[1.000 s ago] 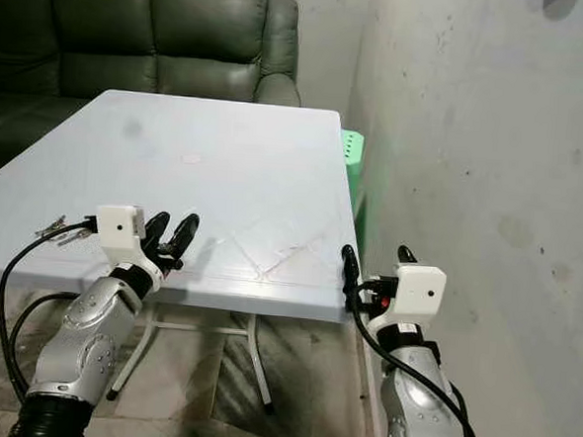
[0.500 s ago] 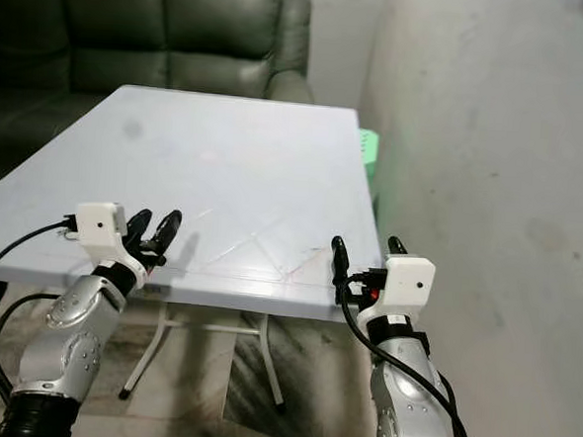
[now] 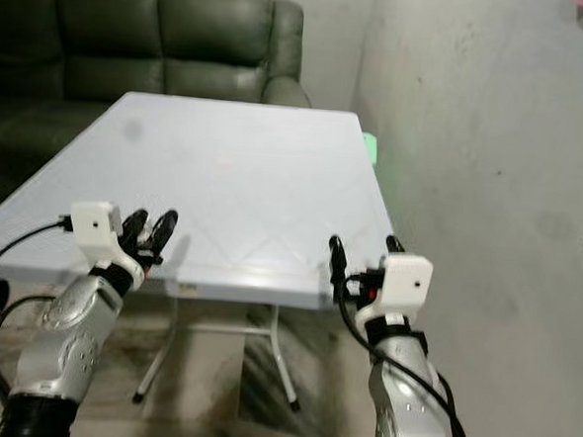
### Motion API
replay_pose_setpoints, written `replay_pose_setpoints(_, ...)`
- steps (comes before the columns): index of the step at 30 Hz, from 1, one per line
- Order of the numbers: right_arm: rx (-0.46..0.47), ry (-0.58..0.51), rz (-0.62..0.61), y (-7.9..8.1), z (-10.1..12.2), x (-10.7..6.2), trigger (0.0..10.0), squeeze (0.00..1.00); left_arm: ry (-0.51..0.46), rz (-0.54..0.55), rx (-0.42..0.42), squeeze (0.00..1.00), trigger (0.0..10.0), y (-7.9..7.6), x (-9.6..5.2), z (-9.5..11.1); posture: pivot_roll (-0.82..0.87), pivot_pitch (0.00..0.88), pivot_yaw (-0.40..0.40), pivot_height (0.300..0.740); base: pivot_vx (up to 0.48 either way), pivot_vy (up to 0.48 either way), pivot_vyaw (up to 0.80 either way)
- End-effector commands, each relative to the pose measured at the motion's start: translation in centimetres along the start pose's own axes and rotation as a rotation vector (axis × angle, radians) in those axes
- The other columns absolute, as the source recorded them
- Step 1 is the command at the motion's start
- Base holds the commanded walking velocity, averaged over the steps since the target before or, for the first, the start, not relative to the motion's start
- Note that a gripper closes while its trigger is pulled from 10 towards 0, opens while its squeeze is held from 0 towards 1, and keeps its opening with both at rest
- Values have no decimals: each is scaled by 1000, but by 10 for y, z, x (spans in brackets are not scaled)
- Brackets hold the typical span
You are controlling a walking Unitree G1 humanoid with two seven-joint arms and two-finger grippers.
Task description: Hang keys on a hook
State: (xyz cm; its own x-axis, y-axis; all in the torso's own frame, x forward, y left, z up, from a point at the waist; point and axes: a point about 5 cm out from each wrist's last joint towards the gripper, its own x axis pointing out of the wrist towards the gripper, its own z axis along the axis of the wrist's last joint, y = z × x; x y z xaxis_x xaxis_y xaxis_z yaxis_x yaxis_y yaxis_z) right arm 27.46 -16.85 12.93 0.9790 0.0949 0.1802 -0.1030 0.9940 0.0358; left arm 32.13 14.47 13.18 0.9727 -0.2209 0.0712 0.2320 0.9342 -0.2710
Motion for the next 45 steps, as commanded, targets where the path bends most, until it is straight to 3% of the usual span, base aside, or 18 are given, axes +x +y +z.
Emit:
replay_pose_setpoints(1,0,-29,10,3,7,3,10000,0,-4,16,14,0,10000,7,-1,4,5,0,-26,740,0,428,0)
replay_pose_setpoints(36,-6,-14,37,6,5,2,10000,0,3,11,15,0,10000,6,0,2,6,0,-36,740,0,421,0)
replay_pose_setpoints(45,-42,10,43,4,3,2,10000,0,6,19,21,0,10000,5,0,1,8,0,-39,740,0,0,0)
